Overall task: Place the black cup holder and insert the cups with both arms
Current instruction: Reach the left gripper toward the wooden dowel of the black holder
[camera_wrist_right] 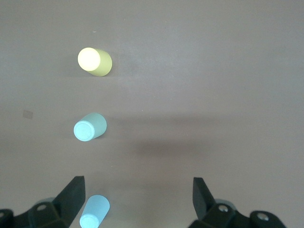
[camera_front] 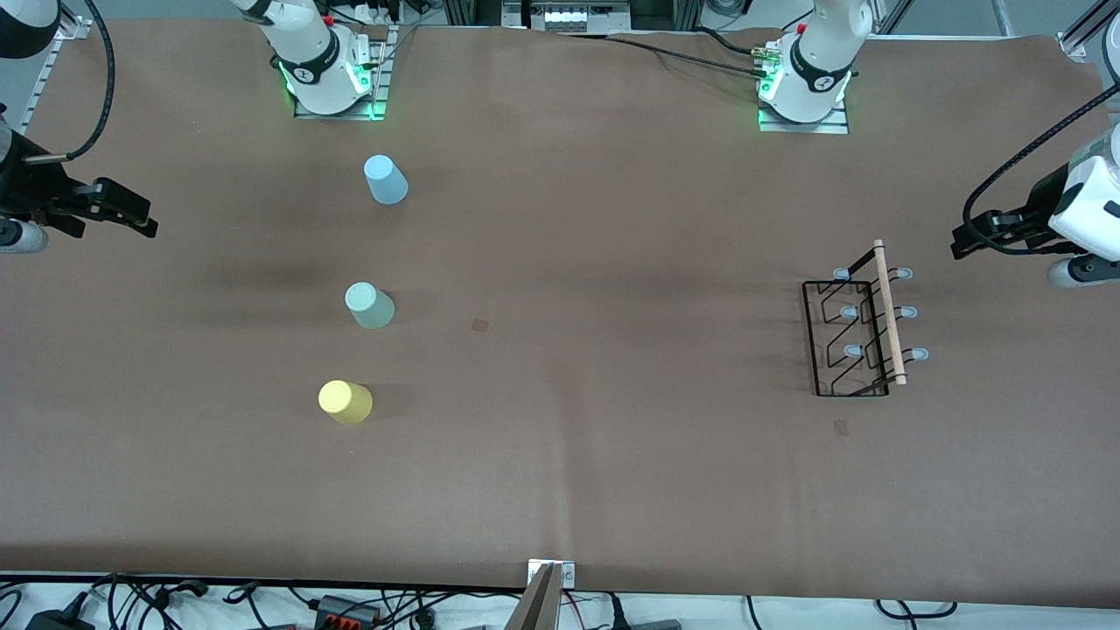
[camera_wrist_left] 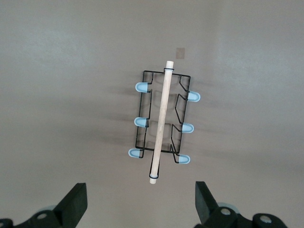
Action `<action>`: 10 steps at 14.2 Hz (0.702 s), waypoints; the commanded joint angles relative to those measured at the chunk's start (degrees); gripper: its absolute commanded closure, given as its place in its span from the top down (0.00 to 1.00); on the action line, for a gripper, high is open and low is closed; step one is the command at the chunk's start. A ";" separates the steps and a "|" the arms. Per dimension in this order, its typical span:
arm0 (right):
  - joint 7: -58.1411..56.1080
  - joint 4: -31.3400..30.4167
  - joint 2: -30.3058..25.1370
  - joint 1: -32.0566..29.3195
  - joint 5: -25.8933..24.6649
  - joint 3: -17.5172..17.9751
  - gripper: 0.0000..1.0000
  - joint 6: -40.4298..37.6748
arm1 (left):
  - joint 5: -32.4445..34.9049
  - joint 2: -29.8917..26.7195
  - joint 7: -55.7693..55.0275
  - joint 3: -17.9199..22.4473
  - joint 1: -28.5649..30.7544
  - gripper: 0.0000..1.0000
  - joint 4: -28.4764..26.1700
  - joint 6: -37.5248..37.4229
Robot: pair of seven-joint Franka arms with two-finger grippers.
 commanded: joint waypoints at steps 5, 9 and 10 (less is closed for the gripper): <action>-0.68 -0.25 -1.08 -0.34 -0.83 0.45 1.00 -0.59 | -1.83 3.91 3.19 0.27 -0.33 1.00 0.20 1.03; -0.33 -0.25 -0.91 -0.34 -0.83 0.45 1.00 -0.32 | -1.13 10.70 8.82 0.19 -0.42 1.00 -5.32 12.61; -0.33 -0.25 -0.82 -0.34 -0.83 0.45 1.00 -0.41 | -1.04 10.79 9.27 0.27 -0.24 1.00 -7.78 16.04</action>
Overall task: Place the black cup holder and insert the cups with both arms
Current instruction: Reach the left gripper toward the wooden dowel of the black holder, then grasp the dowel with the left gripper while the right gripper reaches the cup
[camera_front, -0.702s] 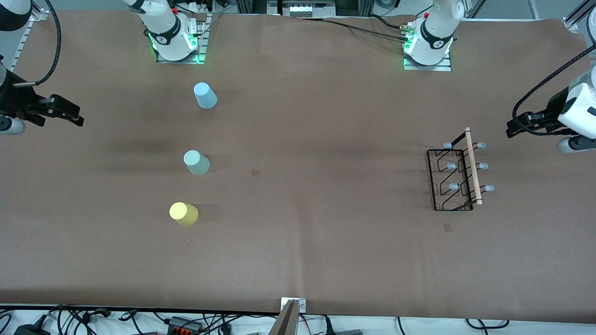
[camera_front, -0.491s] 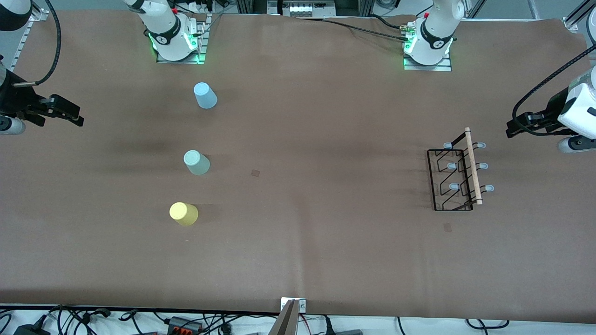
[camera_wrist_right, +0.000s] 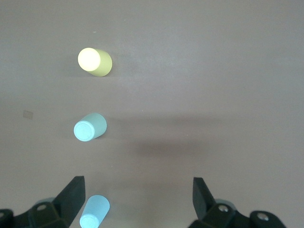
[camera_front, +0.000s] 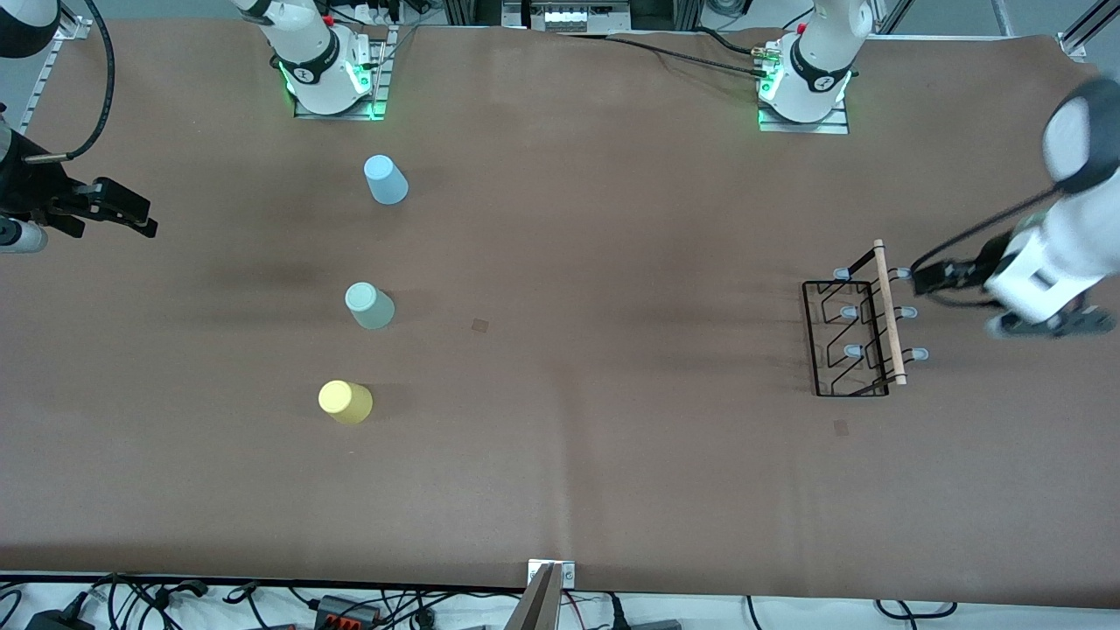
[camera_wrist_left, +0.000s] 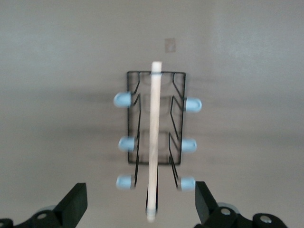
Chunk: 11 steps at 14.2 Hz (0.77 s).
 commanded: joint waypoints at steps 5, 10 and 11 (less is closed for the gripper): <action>-0.24 -0.28 0.87 0.27 -0.83 0.62 1.00 -0.41 | -1.09 0.40 3.89 0.23 0.29 1.00 -12.96 16.28; 0.55 -0.28 5.52 2.82 -0.05 0.71 1.00 1.07 | -1.09 -0.48 3.80 0.23 0.20 0.73 -16.23 17.01; 1.25 -0.28 6.58 3.52 0.05 0.71 1.00 2.04 | -1.09 -0.83 3.89 0.23 0.29 0.61 -16.58 16.92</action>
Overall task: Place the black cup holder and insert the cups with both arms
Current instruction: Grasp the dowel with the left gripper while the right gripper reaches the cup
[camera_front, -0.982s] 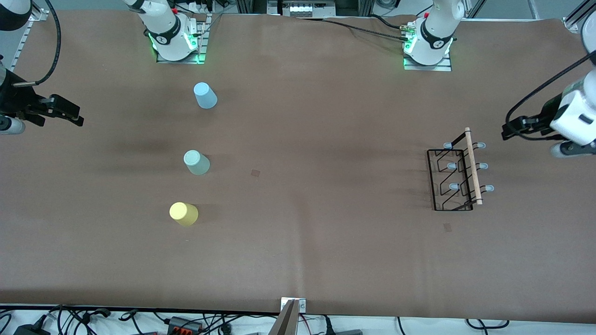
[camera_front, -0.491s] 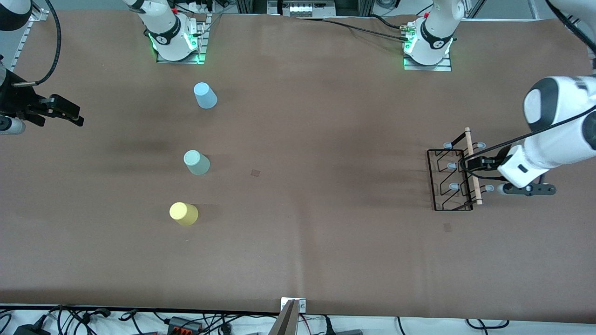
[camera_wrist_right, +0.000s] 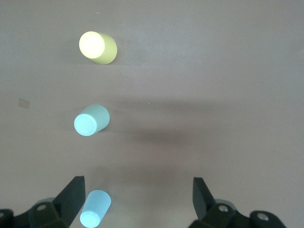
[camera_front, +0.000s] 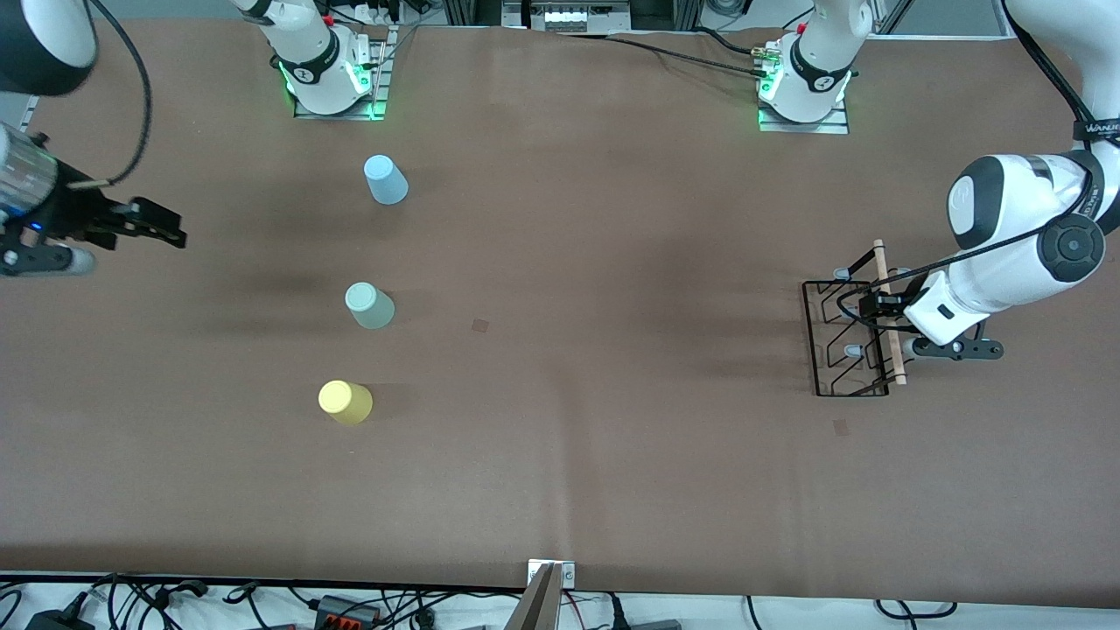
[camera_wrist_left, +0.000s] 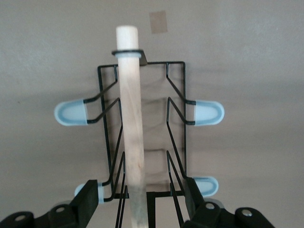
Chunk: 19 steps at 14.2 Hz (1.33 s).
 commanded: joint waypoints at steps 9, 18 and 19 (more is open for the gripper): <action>10.89 -0.47 13.48 10.87 0.28 0.15 1.00 11.91 | -1.53 -5.22 -12.28 -9.53 -0.45 0.01 4.11 -11.74; 17.05 -12.78 14.11 12.02 6.78 0.06 1.00 22.37 | -1.09 4.08 -33.04 -25.64 -13.08 0.01 22.41 -17.84; 18.10 -13.56 14.28 12.11 6.95 0.15 1.00 22.98 | -1.44 6.27 -35.23 -25.55 -16.07 0.01 24.17 -17.58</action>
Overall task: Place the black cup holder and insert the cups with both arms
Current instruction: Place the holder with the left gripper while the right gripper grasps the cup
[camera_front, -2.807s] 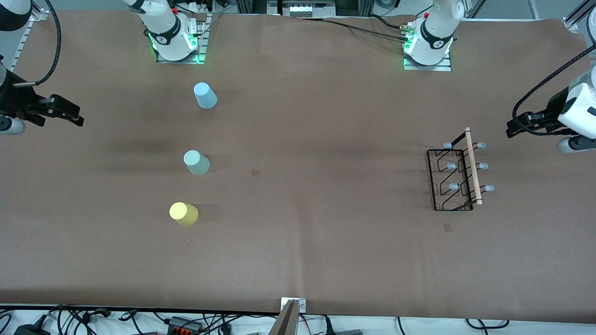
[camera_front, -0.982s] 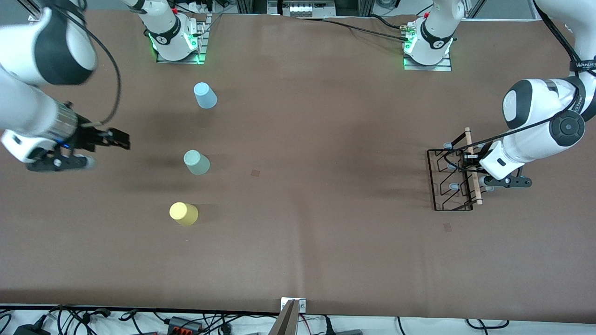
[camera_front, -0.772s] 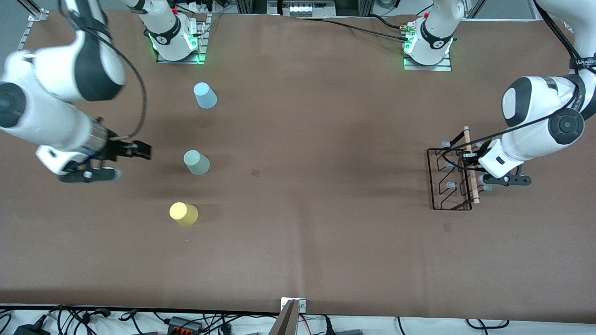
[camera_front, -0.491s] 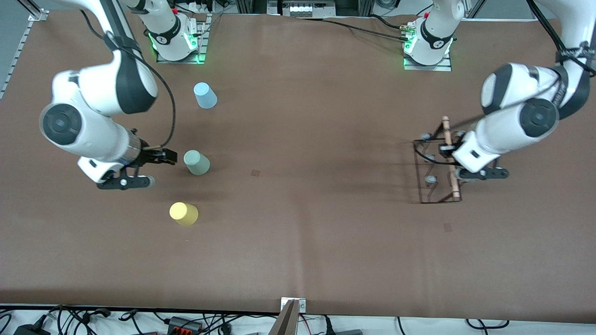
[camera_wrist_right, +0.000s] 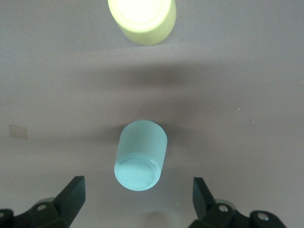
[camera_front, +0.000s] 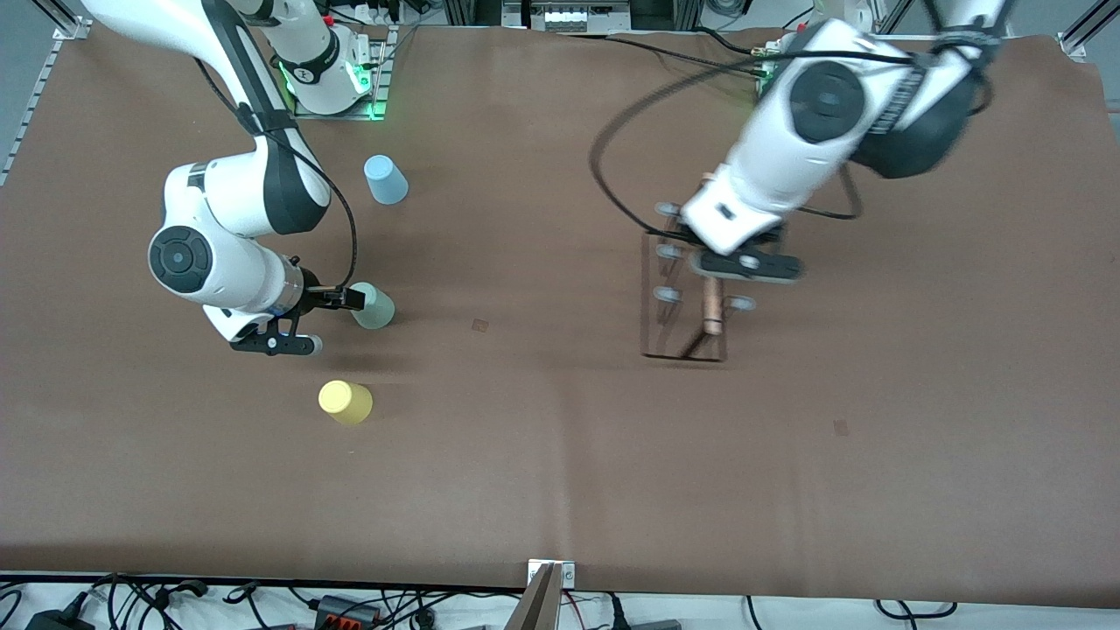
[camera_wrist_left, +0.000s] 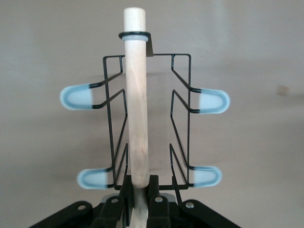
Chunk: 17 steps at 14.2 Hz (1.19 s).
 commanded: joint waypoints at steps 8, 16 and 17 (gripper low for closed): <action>5.96 -10.08 -0.35 4.42 0.08 -0.34 1.00 12.54 | 2.92 19.15 -16.43 1.07 -14.76 0.01 16.72 3.32; 6.22 -11.23 0.97 3.89 0.08 -0.43 1.00 13.34 | 12.42 24.17 -20.66 1.25 -20.92 0.04 16.72 5.87; 6.22 -11.14 1.23 3.89 0.08 -0.43 1.00 13.43 | 12.60 24.78 -20.66 1.25 -20.93 0.08 16.72 5.87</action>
